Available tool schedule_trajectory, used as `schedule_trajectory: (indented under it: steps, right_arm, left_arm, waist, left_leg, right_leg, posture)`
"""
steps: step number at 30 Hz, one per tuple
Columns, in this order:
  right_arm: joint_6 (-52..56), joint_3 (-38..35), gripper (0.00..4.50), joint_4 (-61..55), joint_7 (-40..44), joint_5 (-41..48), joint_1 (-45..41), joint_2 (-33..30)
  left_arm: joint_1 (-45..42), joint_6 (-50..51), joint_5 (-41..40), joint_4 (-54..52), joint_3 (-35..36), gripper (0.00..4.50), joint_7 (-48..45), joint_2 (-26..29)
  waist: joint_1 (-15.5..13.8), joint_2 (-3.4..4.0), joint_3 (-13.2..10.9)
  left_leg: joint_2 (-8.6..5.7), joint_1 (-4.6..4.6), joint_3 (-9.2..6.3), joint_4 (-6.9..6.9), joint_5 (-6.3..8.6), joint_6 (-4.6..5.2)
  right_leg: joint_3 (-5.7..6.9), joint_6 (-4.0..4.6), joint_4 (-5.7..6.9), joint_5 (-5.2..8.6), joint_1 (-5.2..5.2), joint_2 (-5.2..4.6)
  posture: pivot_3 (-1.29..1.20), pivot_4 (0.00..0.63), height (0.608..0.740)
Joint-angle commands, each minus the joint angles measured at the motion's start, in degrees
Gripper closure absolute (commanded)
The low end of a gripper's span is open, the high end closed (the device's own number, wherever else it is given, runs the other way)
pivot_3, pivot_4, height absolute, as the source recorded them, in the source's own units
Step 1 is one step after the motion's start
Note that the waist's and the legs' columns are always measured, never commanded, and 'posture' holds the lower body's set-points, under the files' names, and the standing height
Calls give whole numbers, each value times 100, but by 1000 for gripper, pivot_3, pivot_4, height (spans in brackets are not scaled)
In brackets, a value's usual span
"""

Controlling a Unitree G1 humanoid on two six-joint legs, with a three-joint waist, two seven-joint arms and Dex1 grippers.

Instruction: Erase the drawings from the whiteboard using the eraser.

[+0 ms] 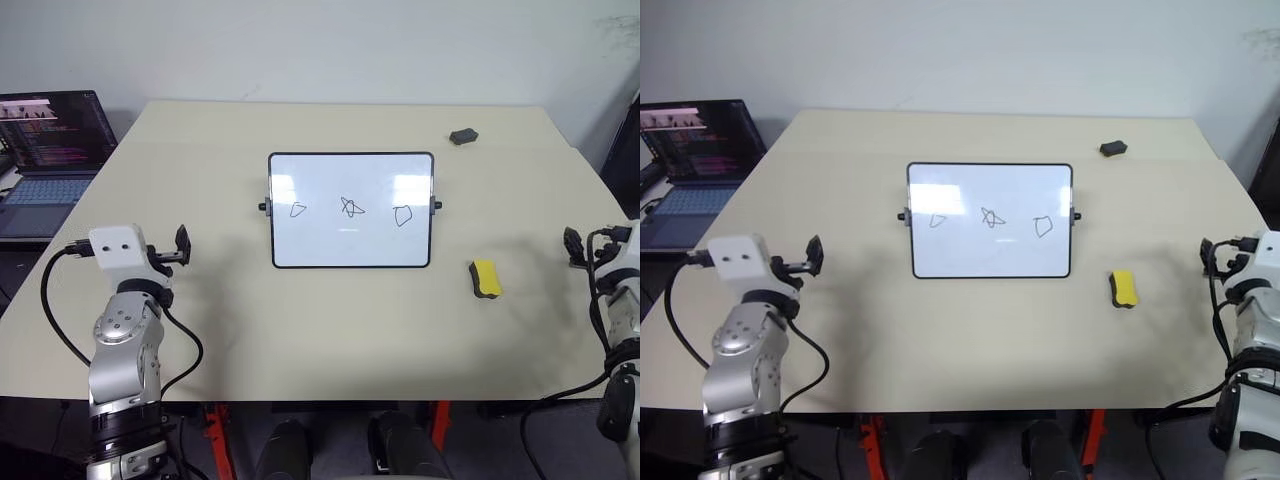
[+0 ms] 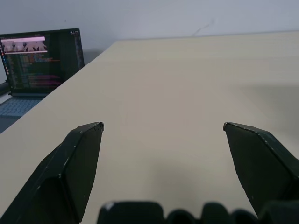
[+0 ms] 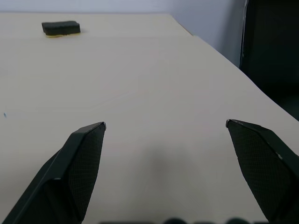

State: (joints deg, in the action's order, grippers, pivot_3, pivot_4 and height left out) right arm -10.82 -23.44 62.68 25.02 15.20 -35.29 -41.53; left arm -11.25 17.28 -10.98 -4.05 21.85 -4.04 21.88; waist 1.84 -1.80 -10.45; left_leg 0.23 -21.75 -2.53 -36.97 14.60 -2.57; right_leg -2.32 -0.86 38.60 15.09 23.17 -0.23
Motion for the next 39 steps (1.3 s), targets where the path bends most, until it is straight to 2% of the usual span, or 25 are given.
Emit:
schedule_trajectory:
  steps: [1, 5, 9, 16, 22, 25, 28, 33, 39]
  right_arm:
    - [-26, -130, 7, -59, -38, 51, -42, -184]
    - [-18, -158, 7, -110, -104, 80, 93, -135]
    - [41, -206, 7, -558, 6, 199, 271, -134]
    - [390, -437, 7, -1582, -27, 515, 890, 2]
    - [783, -532, 7, -2645, -465, 603, 1531, 469]
    - [1187, -565, 7, -3218, -799, 647, 1770, 664]
    - [1589, -501, 7, -4535, -1042, 835, 2229, 1096]
    - [1468, -436, 7, -4938, -981, 645, 2409, 1204]
    - [1521, -562, 7, -5018, -1152, 698, 2352, 1345]
  left_arm:
    - [-14, -82, 122, 4, 31, 0, 85, 47]
    - [27, -1, 102, -110, 96, 0, 296, -132]
    - [86, -53, 3, -70, 103, 0, 80, -58]
    - [-59, -239, -357, 210, 501, 0, -516, 523]
    - [-86, -252, -609, 409, 591, 0, -1050, 882]
    - [-201, 9, -864, 222, 499, 0, -1410, 1009]
    - [-239, 9, -1097, 530, 651, 0, -2074, 1423]
    - [-334, 864, -1573, -49, 538, 0, -2454, 1815]
    - [-351, 1497, -2142, -778, 164, 0, -3114, 1959]
  waist:
    - [5, 0, 0]
    - [1, -1, 0]
    - [2, -1, 0]
    - [4, 0, 0]
    - [0, 0, 0]
    - [-2, 0, 0]
    - [0, 0, 0]
    - [6, 4, -2]
    - [2, 3, -1]
  left_leg:
    - [0, 0, 2, 0, 0, 0]
    - [4, 2, 6, -1, 0, 0]
    - [5, 1, 7, 0, 0, 0]
    - [15, 3, 7, 0, 0, -1]
    - [18, 5, 12, -1, 0, -1]
    - [19, 4, 12, -2, 0, -1]
    - [22, 4, 11, 0, 1, -1]
    - [29, 4, 10, 0, 1, -1]
    - [29, 3, 11, 0, 1, -1]
  right_leg:
    - [-1, -1, 0, 0, 0, 0]
    - [-4, -2, 0, -1, 0, 3]
    - [-5, -2, -2, -1, 1, 3]
    - [-3, -9, 0, 4, 1, 10]
    - [-7, -12, 0, 6, 1, 12]
    - [-7, -12, 1, 5, 2, 12]
    - [-6, -11, 2, 5, 4, 13]
    - [-7, -15, 3, 9, 9, 24]
    - [-6, -22, 3, 13, 9, 23]
  posture:
    - [0, 150, 740]
    - [0, 150, 740]
    - [0, 150, 740]
    - [0, 150, 740]
    - [0, 150, 740]
    - [0, 150, 740]
    - [0, 150, 740]
    - [0, 150, 740]
    - [0, 150, 740]
